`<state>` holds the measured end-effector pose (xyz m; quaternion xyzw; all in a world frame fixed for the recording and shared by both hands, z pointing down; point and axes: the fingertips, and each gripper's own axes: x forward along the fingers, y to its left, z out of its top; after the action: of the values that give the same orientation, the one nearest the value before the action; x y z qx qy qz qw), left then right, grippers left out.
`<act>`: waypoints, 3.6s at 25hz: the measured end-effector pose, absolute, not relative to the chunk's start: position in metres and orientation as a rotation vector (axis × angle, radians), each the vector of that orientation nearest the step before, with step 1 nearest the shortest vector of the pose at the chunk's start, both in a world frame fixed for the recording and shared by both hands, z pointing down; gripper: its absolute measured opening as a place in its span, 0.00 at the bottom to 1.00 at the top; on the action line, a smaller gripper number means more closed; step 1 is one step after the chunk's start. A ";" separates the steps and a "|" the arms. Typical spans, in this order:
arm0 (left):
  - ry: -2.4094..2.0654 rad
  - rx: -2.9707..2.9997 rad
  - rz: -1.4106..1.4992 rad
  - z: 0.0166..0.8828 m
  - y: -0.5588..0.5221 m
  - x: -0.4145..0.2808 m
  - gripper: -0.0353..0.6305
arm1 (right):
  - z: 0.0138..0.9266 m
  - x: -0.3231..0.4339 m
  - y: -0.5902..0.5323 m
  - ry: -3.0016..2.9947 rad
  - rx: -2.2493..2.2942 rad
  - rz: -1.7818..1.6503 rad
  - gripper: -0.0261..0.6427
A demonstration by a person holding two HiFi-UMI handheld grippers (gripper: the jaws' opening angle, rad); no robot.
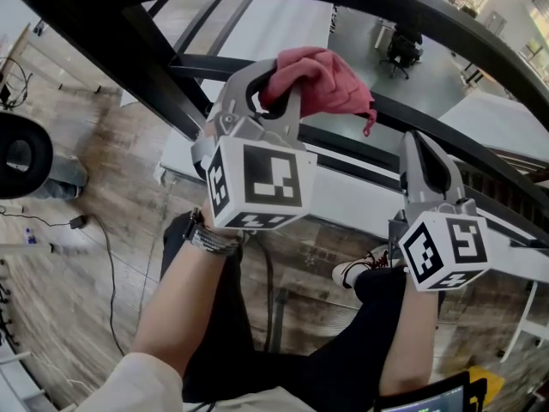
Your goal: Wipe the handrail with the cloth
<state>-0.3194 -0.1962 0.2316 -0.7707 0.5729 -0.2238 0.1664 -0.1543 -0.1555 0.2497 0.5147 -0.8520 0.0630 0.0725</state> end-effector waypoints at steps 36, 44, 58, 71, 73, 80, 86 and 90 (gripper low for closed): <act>1.581 -2.261 -0.645 0.246 -0.175 -0.319 0.09 | 0.249 -0.165 -0.159 -2.579 1.532 0.198 0.04; 1.627 -2.465 -0.483 0.242 -0.174 -0.319 0.10 | 0.248 -0.169 -0.159 -2.584 1.521 0.192 0.04; 1.626 -2.533 -0.471 0.249 -0.171 -0.316 0.10 | 0.249 -0.167 -0.159 -2.583 1.526 0.193 0.04; 1.587 -2.594 -0.507 0.256 -0.168 -0.309 0.10 | 0.249 -0.168 -0.159 -2.582 1.521 0.196 0.04; 1.581 -2.590 -0.514 0.257 -0.168 -0.309 0.10 | 0.249 -0.168 -0.159 -2.583 1.523 0.196 0.04; 1.596 -2.640 -0.480 0.258 -0.168 -0.309 0.10 | 0.248 -0.168 -0.158 -2.590 1.521 0.197 0.04; 1.592 -2.655 -0.477 0.257 -0.168 -0.308 0.10 | 0.248 -0.169 -0.159 -2.588 1.517 0.197 0.04; 1.584 -2.666 -0.476 0.257 -0.168 -0.307 0.10 | 0.249 -0.172 -0.159 -2.588 1.509 0.195 0.04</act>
<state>-0.3072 -0.1683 0.2573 -0.8497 0.5049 -0.1517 0.0022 -0.1718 -0.1589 0.2488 0.5014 -0.8600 0.0647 0.0697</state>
